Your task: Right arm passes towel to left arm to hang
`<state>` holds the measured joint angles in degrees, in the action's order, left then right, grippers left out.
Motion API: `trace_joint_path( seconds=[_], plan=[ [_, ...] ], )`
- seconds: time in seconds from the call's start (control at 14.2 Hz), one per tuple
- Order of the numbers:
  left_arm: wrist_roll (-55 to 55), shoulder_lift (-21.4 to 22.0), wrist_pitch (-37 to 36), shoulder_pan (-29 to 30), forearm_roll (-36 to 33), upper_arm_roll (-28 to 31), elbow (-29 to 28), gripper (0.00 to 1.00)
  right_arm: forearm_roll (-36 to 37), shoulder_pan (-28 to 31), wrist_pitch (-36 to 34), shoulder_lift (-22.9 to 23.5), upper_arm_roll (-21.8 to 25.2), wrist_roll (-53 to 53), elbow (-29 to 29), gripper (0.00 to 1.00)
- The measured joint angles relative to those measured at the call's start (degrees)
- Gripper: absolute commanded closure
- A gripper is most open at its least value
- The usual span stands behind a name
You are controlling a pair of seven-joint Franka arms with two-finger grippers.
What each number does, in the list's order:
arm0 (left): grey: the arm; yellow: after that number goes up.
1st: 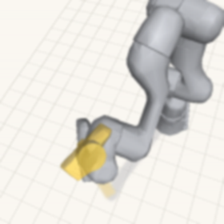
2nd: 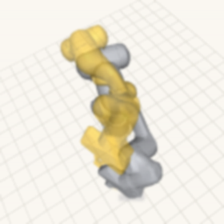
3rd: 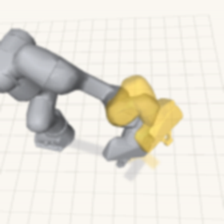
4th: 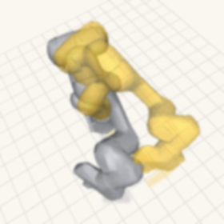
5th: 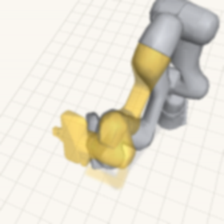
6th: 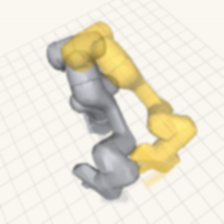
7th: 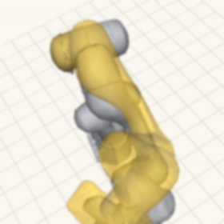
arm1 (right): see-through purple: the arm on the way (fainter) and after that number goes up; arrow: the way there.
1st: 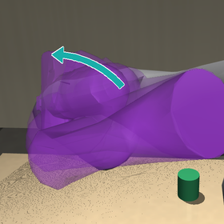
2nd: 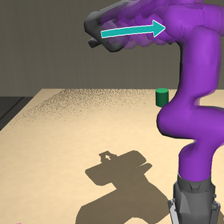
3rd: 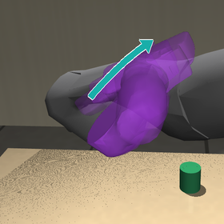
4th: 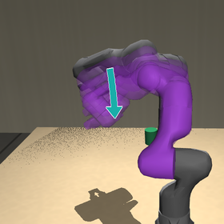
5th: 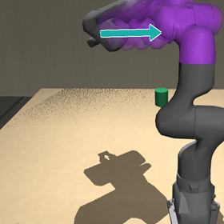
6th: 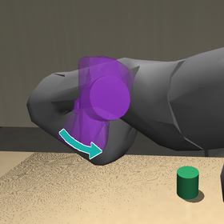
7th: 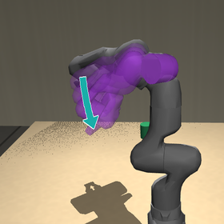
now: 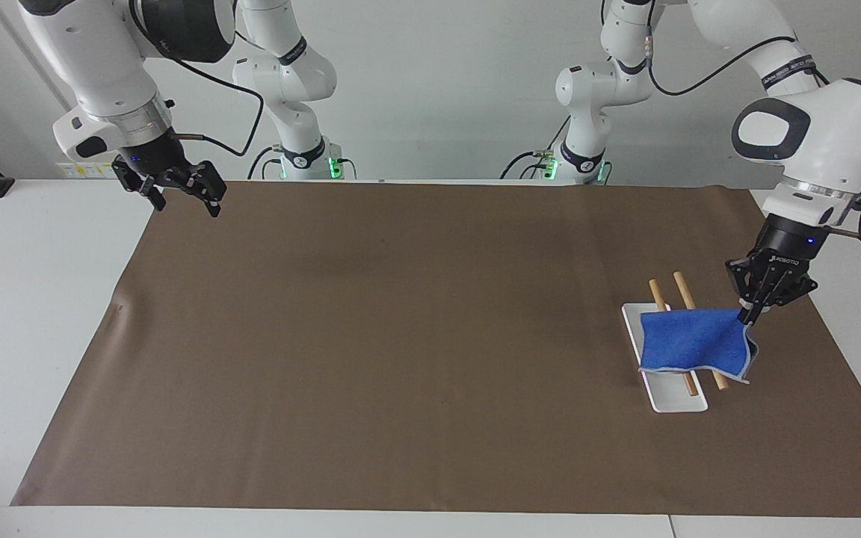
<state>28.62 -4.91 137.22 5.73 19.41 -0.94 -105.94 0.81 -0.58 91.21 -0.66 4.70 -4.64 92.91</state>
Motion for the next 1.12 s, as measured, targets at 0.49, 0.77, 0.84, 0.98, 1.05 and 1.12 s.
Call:
trace_joint_path(
  seconds=[0.49,0.77,0.84,0.98,1.05,1.12],
  plan=[
    [0.0,0.0,-3.9,5.7,-0.3,0.1,-1.4,0.76,-0.2,0.4,0.0,-0.1,0.2,3.6,0.1,0.0],
    [0.0,0.1,-4.5,5.8,-1.1,-0.1,-1.8,0.0,-0.2,0.5,0.1,-0.2,0.3,4.0,0.1,0.0],
    [0.0,0.1,-4.6,5.8,-1.2,-0.1,-1.8,0.0,-0.2,0.5,0.1,-0.2,0.3,4.0,0.1,0.0],
    [0.0,0.2,-4.6,5.8,-1.2,-0.1,-1.8,0.0,-0.2,0.5,0.1,-0.2,0.3,4.0,0.1,0.0],
    [0.0,0.3,-4.6,5.8,-1.2,-0.1,-1.8,0.0,-0.2,0.5,0.1,-0.2,0.3,4.0,0.1,0.0],
    [0.0,0.3,-4.8,5.8,-1.2,-0.1,-1.8,0.0,-0.2,0.5,0.1,-0.2,0.3,4.0,0.1,0.0]
  ],
)
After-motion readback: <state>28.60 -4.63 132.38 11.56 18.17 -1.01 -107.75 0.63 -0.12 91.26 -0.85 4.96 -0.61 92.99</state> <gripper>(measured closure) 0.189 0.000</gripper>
